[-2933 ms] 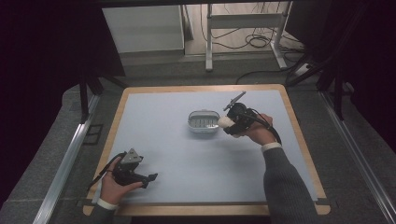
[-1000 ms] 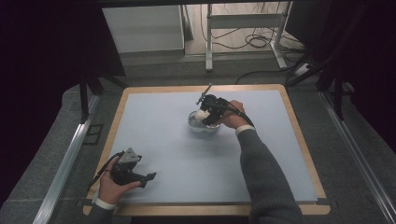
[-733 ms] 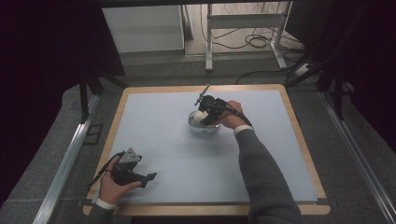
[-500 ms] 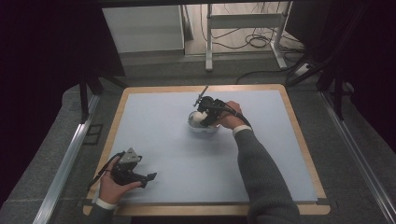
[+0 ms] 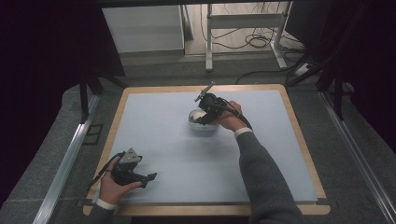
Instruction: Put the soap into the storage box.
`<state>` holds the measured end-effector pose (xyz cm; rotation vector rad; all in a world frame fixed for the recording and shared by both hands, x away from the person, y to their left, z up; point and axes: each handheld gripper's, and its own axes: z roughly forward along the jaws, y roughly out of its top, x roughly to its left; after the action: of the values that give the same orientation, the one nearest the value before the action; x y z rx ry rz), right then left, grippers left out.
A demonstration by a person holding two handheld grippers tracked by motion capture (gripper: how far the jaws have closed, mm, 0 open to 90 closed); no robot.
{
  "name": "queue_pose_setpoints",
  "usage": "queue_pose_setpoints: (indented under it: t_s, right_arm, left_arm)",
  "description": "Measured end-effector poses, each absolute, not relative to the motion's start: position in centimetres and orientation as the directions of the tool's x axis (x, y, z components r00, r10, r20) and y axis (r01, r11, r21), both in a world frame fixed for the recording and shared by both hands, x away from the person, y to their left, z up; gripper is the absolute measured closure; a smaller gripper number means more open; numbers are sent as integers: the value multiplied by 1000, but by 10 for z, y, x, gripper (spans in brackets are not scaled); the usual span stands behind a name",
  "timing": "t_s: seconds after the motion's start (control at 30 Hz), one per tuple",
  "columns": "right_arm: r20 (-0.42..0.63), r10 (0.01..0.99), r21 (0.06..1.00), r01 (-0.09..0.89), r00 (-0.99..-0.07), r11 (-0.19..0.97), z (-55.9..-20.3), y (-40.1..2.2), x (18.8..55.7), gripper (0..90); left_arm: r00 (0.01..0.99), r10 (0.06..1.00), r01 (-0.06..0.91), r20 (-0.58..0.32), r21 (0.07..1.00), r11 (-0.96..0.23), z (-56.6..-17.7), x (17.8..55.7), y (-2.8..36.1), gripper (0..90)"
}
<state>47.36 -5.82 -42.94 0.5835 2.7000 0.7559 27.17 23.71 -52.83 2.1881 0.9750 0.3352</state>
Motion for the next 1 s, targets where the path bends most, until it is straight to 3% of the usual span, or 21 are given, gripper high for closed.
queue_pose_setpoints:
  t_s: [0.33,0.7,1.0]
  right_arm:
    - [-131,532,603,359,-836,713,-435,-85,464,325]
    - [-72,599,660,412,-798,628,-444,-127,433,248]
    - [-48,666,697,453,-744,557,-464,-165,401,237]
  left_arm:
    - [682,730,546,-43,694,-469,-529,272,237,86]
    - [678,733,547,-44,696,-464,-529,272,237,85]
    - [677,735,548,-44,697,-463,-529,272,237,85]
